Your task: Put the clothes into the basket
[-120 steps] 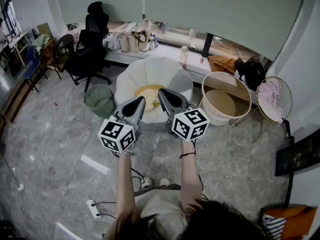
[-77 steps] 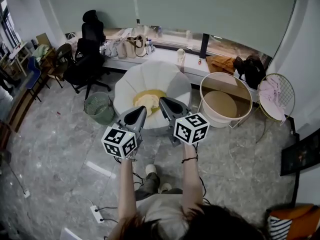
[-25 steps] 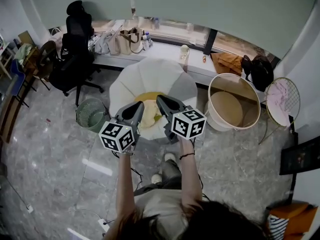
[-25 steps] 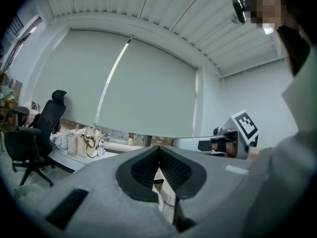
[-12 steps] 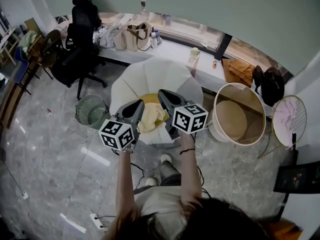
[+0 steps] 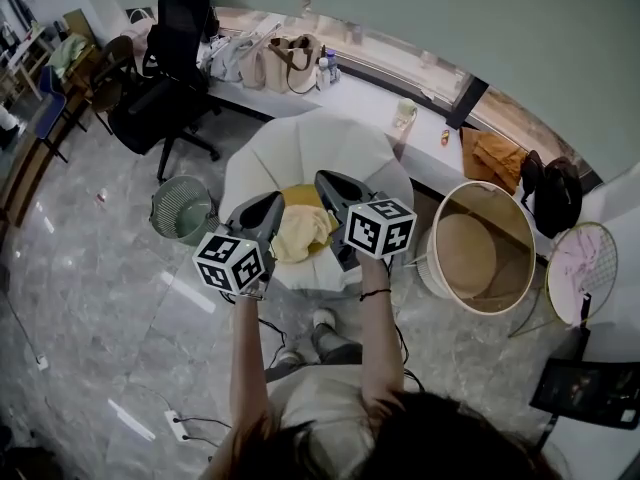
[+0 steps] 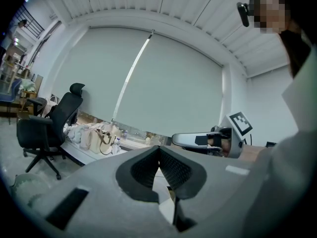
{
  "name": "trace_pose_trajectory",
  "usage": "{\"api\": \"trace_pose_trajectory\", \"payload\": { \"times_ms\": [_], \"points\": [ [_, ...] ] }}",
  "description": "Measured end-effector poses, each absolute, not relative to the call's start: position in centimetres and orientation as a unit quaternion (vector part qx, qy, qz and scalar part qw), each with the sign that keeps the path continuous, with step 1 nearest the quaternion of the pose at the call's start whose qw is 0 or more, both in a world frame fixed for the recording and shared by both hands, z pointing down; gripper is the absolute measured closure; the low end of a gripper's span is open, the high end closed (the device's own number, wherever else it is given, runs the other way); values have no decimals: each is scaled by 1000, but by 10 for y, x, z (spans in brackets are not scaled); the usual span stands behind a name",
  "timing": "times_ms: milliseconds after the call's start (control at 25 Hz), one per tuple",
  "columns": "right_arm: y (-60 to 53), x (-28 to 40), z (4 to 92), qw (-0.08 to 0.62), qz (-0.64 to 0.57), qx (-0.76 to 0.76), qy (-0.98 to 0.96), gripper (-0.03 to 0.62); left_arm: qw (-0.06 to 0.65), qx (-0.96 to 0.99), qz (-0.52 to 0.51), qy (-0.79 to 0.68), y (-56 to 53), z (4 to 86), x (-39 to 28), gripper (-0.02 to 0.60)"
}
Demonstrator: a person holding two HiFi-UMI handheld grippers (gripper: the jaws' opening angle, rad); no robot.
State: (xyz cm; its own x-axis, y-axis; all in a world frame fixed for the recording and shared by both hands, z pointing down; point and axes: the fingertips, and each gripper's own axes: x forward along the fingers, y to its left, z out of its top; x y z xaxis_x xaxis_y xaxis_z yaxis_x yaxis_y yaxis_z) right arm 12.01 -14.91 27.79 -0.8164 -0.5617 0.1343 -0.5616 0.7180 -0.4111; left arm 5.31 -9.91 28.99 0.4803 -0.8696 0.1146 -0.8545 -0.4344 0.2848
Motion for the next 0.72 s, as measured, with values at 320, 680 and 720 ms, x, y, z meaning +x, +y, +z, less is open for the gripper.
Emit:
{"api": "trace_pose_trajectory", "payload": {
  "times_ms": [320, 680, 720],
  "points": [
    [-183, 120, 279, -13, -226, -280, 933, 585, 156, 833, -32, -530, -129, 288, 53, 571],
    [-199, 108, 306, -24, -259, -266, 928, 585, 180, 815, -25, -550, -133, 310, 42, 571],
    [-199, 105, 310, -26, -262, -264, 928, 585, 183, 813, -25, -552, -133, 312, 39, 571]
  ]
}}
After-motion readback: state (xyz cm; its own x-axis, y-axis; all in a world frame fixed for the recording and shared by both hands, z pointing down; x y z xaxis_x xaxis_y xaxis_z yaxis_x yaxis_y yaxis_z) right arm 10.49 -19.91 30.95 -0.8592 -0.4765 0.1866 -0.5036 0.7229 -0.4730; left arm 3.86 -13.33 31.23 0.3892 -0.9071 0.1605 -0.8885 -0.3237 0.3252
